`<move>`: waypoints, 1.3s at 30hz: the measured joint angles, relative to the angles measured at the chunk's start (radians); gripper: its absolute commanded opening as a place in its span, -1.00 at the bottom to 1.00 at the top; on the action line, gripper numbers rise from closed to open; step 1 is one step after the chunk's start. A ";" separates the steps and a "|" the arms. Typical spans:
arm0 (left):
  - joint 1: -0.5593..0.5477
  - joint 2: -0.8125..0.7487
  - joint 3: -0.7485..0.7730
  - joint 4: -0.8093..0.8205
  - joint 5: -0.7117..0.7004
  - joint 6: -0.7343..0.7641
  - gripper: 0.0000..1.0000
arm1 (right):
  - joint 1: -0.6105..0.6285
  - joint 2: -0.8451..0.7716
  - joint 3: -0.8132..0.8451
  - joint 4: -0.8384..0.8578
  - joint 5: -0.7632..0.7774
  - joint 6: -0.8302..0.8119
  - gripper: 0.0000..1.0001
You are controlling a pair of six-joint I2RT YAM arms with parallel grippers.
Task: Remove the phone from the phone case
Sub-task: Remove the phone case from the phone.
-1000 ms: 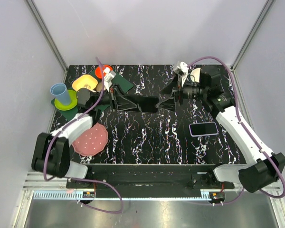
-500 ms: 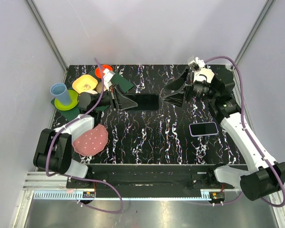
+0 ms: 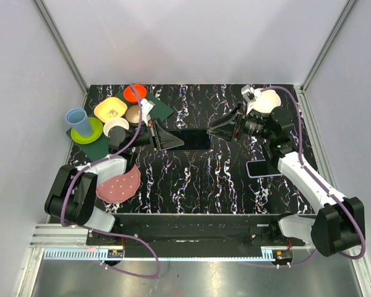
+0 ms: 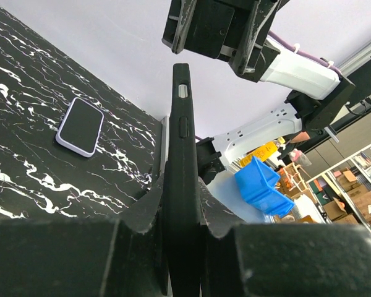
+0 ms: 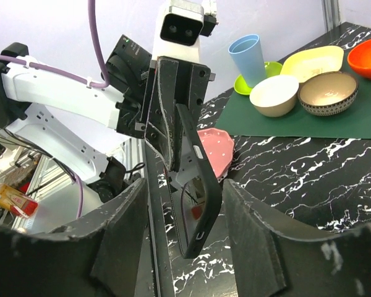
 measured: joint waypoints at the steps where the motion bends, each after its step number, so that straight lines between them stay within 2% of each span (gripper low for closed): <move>1: -0.001 -0.001 0.000 0.000 0.000 0.006 -1.00 | 0.000 0.000 -0.013 0.025 0.000 0.016 0.08; 7: -0.003 -0.012 -0.009 0.000 -0.003 0.029 -1.00 | 0.000 0.000 -0.046 0.122 0.003 0.070 -0.10; 18: -0.009 -0.051 -0.011 0.000 -0.001 0.056 -1.00 | 0.000 0.024 -0.060 0.171 0.011 0.103 -0.10; 26: -0.009 -0.071 -0.011 0.000 0.001 0.067 -1.00 | 0.000 0.024 -0.062 0.172 0.017 0.099 -0.31; 34: -0.009 -0.076 -0.014 -0.003 0.001 0.095 -1.00 | 0.000 0.014 -0.068 0.179 0.009 0.099 -0.66; 39: -0.009 -0.077 -0.015 -0.005 0.002 0.105 -1.00 | 0.000 0.008 -0.070 0.179 0.009 0.099 -0.74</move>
